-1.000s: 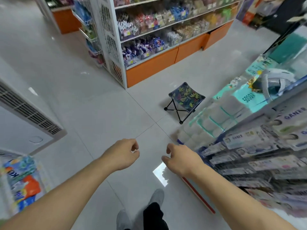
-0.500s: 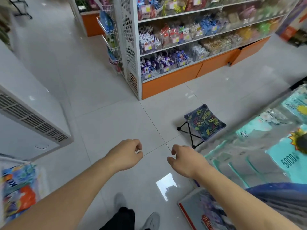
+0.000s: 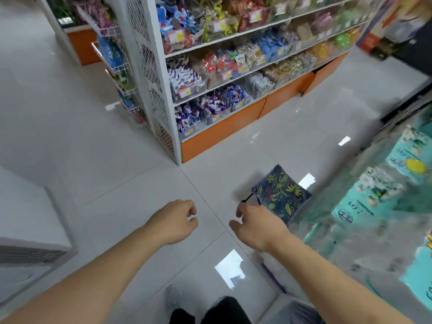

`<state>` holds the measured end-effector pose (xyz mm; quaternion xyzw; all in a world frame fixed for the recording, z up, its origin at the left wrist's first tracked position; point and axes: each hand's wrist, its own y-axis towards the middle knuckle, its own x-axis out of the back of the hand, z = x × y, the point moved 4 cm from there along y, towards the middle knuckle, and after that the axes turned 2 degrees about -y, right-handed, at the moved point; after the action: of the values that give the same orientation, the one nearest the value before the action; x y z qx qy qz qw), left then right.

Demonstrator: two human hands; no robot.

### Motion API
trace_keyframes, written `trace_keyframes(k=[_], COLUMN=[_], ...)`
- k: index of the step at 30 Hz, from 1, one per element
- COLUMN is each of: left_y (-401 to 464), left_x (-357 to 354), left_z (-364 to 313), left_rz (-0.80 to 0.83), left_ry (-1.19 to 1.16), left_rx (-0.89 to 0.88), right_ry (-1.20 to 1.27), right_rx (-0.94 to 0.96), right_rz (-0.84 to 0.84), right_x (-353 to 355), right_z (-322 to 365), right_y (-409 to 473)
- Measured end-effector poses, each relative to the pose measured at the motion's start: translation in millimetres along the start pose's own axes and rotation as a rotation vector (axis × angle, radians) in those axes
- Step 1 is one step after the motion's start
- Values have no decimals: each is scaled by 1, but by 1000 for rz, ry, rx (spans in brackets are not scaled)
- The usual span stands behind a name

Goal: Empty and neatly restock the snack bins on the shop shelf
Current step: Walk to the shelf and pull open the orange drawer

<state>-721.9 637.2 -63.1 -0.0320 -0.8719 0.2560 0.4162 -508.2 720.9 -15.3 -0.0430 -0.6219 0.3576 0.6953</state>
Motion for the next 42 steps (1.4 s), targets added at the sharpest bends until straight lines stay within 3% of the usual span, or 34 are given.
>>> trace_keyframes(k=[19,33,38,42], left_y=[288,531,594,639], left_x=[133,249,265,258], left_z=[-74,-88,-95,-94], left_rz=[-54,22,14,-50], left_ry=[-70,-98,-132,-188], left_rx=[39,-2,-3,94], right_ry=[26,-15,-68,-113], right_rx=[25,-69,-16,67], right_rz=[73,116,157,216], right_x=[173,292,324,333], right_z=[-68,-73,-81,-97], right_y=[284,512,584,661])
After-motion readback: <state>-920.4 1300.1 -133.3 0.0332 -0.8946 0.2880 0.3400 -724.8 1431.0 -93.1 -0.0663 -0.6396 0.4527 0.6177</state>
